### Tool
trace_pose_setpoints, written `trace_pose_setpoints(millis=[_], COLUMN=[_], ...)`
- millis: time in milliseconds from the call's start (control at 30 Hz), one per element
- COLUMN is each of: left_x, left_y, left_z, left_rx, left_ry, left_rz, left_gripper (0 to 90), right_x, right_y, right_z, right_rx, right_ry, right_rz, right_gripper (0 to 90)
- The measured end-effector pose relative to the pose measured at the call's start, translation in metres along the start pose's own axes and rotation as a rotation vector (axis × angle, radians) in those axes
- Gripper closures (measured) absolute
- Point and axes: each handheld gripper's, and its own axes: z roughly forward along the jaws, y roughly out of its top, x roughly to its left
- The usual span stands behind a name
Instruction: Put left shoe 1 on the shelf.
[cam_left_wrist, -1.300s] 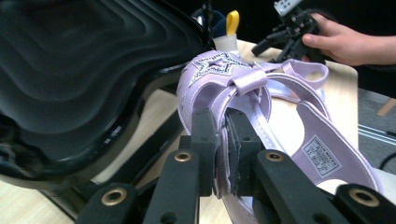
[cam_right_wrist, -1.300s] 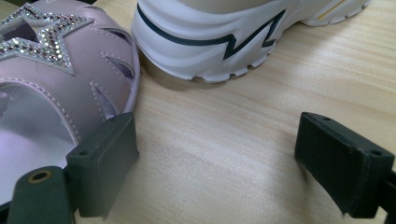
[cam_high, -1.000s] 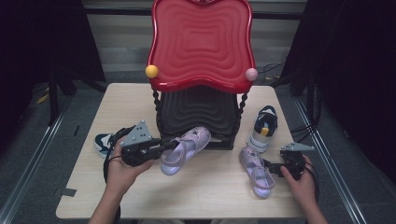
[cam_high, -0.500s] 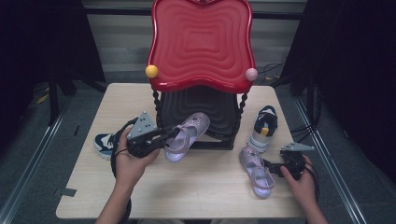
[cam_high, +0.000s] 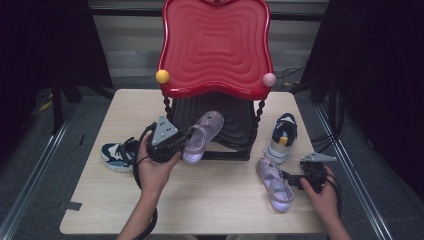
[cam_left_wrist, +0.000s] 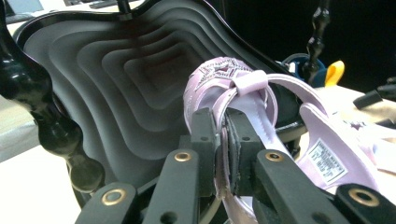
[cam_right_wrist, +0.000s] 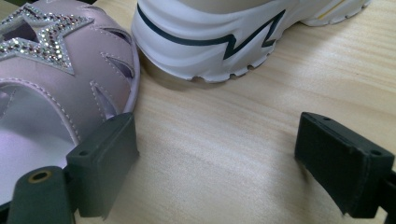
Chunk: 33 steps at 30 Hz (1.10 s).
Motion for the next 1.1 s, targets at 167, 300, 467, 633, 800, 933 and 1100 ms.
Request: trace_pose_setpoints(millis=[167,300,467,633,800,933,1100], left_x=[-0.003,-0.006,-0.009,-0.010,-0.011,-0.012,-0.013], left_y=[0.000,0.002,0.004,0.004,0.001,0.001,0.002], left_z=[0.006,0.012,0.019,0.026,0.033,0.035,0.041], left_rx=[-0.020,-0.029,-0.045,-0.067,-0.085,-0.105,-0.131], left_ry=[0.046,0.064,0.101,0.150,0.192,0.220,0.259], left_rz=[-0.003,-0.009,-0.020,-0.043,-0.063,-0.071,-0.091], left_gripper=[83.0,83.0,82.9,82.9,82.9,83.0,83.0], right_x=[0.000,0.000,0.000,0.000,0.000,0.000,0.000], right_y=[0.000,0.000,0.000,0.000,0.000,0.000,0.000], right_z=[0.000,0.000,0.000,0.000,0.000,0.000,0.000], right_rx=[0.000,0.000,0.000,0.000,0.000,0.000,-0.001], right_ry=[0.000,0.000,0.000,0.000,0.000,-0.001,0.000], right_rz=[0.000,0.000,0.000,-0.001,0.000,-0.001,0.001], right_gripper=[12.3,12.3,12.3,12.3,12.3,12.3,12.3])
